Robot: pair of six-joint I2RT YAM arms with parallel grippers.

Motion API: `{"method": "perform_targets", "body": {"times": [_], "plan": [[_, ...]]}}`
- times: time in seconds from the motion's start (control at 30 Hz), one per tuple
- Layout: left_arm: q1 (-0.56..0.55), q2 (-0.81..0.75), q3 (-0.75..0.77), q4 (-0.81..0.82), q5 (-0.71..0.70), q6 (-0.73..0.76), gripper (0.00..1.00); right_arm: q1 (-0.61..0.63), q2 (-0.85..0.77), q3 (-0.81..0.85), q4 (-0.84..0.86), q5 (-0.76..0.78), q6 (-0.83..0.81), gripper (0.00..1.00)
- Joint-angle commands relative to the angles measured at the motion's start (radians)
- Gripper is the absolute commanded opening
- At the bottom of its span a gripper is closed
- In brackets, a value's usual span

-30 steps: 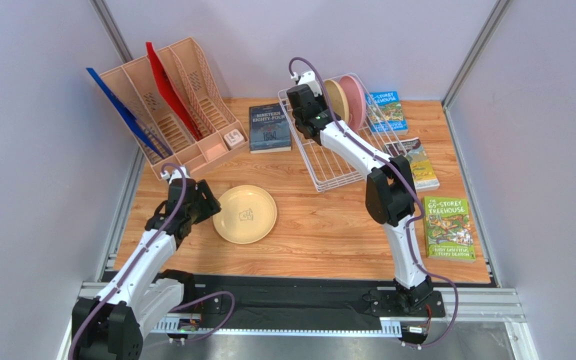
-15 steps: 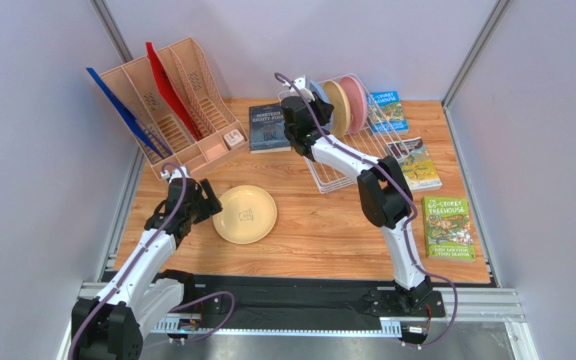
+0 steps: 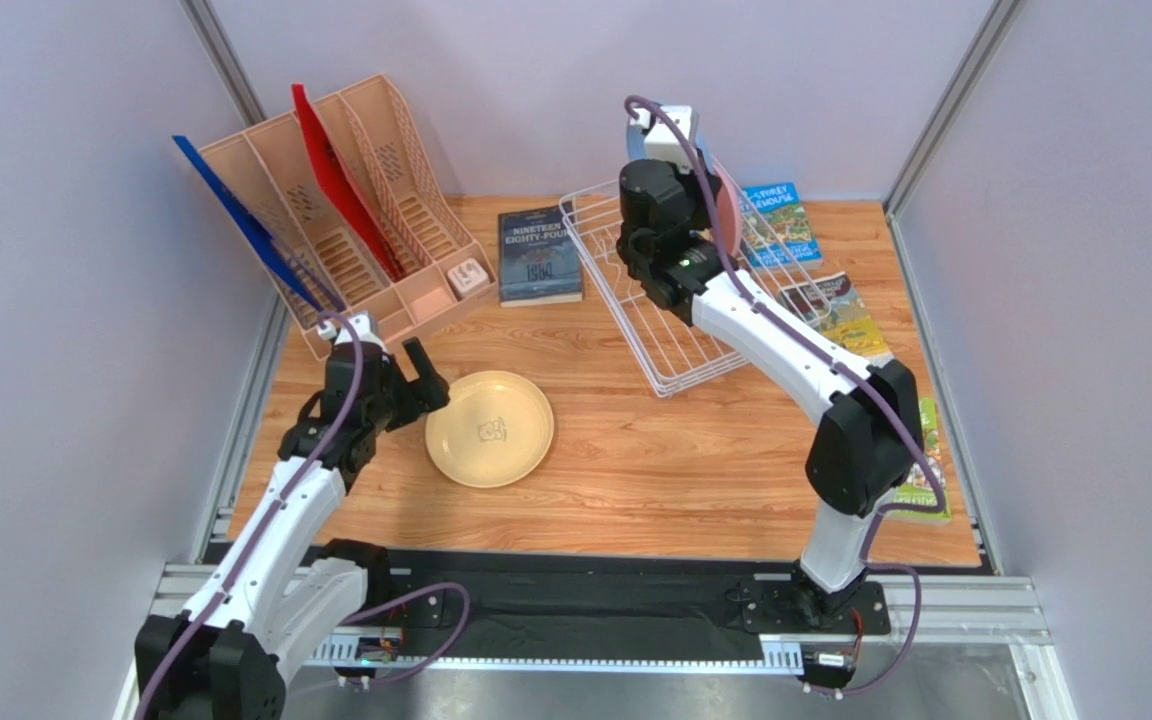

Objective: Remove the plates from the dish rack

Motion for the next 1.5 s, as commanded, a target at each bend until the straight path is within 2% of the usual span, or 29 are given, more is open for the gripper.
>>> {"method": "perform_targets", "body": {"times": [0.0, 0.07, 0.1, 0.23, 0.37, 0.53, 0.63, 0.83, 1.1, 1.23, 1.37, 1.47], "plan": [[-0.001, -0.035, 0.058, 0.015, 0.108, 0.048, 1.00, 0.008, -0.110, -0.038, -0.262, -0.139, 0.249, 0.00], [-0.001, -0.046, 0.065, 0.070, 0.227, 0.067, 1.00, 0.008, -0.197, -0.055, -0.423, -0.264, 0.332, 0.00], [-0.001, -0.044, 0.073, 0.093, 0.275, 0.069, 1.00, 0.007, -0.225, -0.061, -0.468, -0.396, 0.410, 0.00], [-0.001, -0.006, 0.087, 0.240, 0.500, 0.049, 1.00, 0.007, -0.363, -0.156, -0.594, -0.716, 0.512, 0.02], [-0.005, 0.042, 0.079, 0.327, 0.553, 0.028, 1.00, 0.005, -0.466, -0.277, -0.596, -1.010, 0.626, 0.04], [-0.017, 0.083, 0.062, 0.426, 0.560, 0.008, 1.00, 0.007, -0.550, -0.417, -0.519, -1.210, 0.745, 0.04], [-0.026, 0.086, 0.053, 0.471, 0.557, -0.015, 1.00, 0.008, -0.572, -0.467, -0.502, -1.255, 0.772, 0.04], [-0.055, 0.052, 0.035, 0.476, 0.516, -0.026, 1.00, 0.008, -0.587, -0.523, -0.485, -1.228, 0.792, 0.04], [-0.057, -0.118, -0.007, 0.342, 0.370, -0.017, 1.00, 0.001, -0.598, -0.514, -0.505, -1.060, 0.768, 0.03], [-0.057, -0.173, -0.019, 0.330, 0.358, -0.012, 1.00, 0.001, -0.572, -0.512, -0.485, -1.085, 0.778, 0.02], [-0.057, -0.124, -0.021, 0.356, 0.402, -0.024, 1.00, 0.002, -0.540, -0.517, -0.447, -1.166, 0.802, 0.01], [-0.058, -0.081, -0.034, 0.432, 0.444, -0.053, 0.99, 0.001, -0.515, -0.512, -0.430, -1.231, 0.814, 0.02]]}}
